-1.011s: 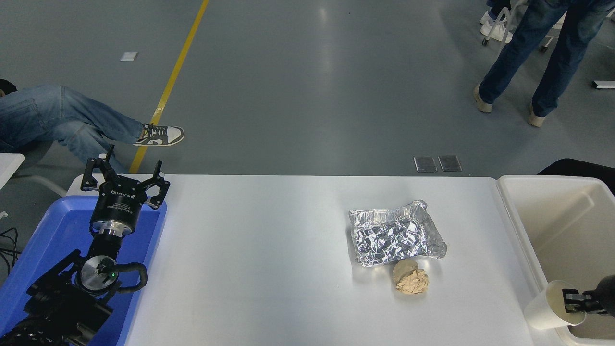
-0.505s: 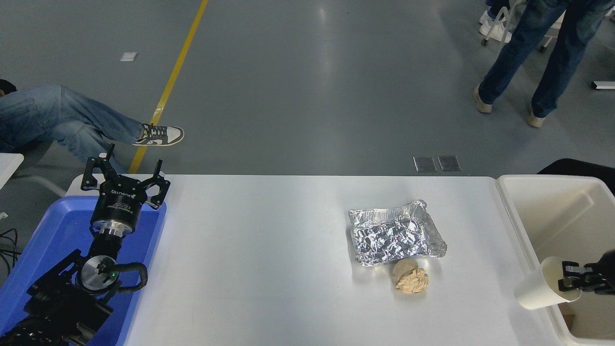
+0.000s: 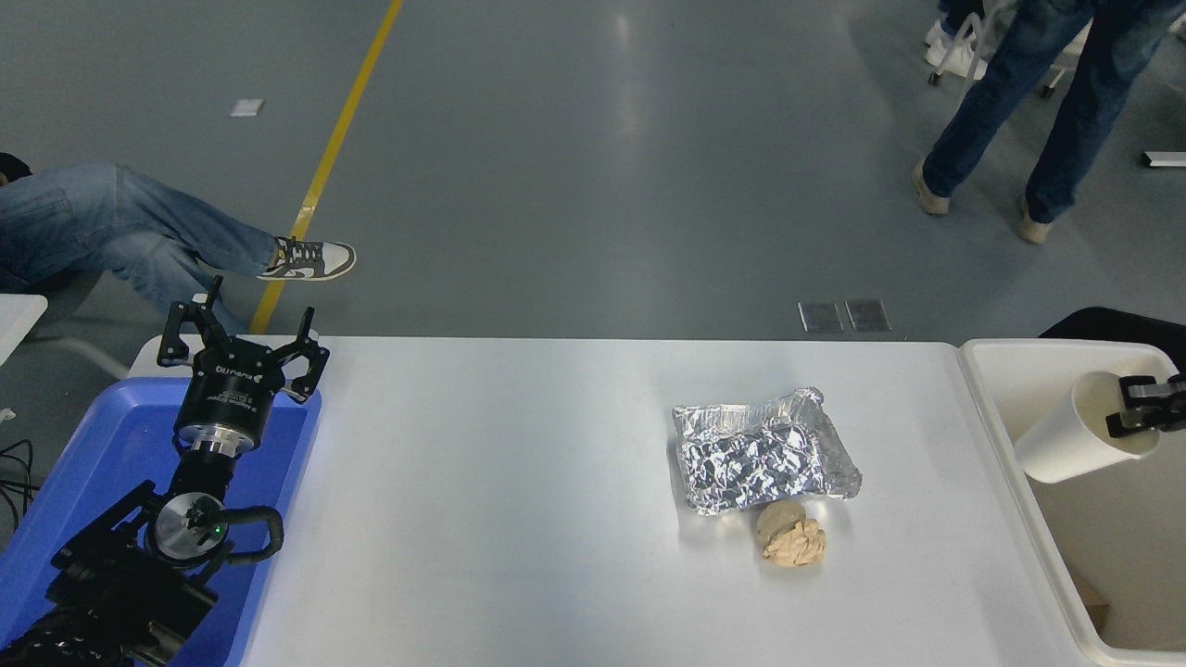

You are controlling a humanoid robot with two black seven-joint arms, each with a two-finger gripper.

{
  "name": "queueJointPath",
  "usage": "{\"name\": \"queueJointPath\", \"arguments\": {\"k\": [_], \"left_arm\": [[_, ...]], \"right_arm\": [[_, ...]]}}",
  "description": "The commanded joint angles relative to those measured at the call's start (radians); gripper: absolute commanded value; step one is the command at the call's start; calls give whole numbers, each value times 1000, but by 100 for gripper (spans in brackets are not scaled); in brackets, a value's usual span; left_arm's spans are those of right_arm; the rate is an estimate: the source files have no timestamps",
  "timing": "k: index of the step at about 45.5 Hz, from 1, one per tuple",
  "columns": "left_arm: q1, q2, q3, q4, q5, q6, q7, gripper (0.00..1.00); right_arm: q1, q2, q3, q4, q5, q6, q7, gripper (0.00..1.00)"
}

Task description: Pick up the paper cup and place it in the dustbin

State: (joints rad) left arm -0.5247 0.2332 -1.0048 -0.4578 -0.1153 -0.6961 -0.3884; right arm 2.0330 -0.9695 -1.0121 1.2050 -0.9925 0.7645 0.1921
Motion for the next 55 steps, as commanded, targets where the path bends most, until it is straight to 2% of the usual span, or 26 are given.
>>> {"name": "queueJointPath", "arguments": {"k": [1,18,29,36,41,43,49,55], "left_arm": [[0,0,0,1,0,0,0,100],[0,0,0,1,0,0,0,100],[0,0,0,1,-1,1,-1,100],[0,0,0,1,-1,1,-3,100],[0,0,0,1,-1,1,-3,100],[0,0,0,1,-1,1,-3,100],[0,0,0,1,-1,1,-3,100],[0,0,0,1,-1,1,-3,100]], "right_arm": [[256,109,-255,18,86,21,43,0],[280,111,-257,10,88,21,43,0],[150,83,-246,-116,65,21,43,0],[-46,57,-240,-284,57,-97,47,0],[-247,45,-201,-438,57,-212,90,0],[-330,46,-171,-488,66,-255,95,0],[-580,54,-2,-599,72,-327,92,0],[-825,87,223,-697,75,-338,78,0]]}}
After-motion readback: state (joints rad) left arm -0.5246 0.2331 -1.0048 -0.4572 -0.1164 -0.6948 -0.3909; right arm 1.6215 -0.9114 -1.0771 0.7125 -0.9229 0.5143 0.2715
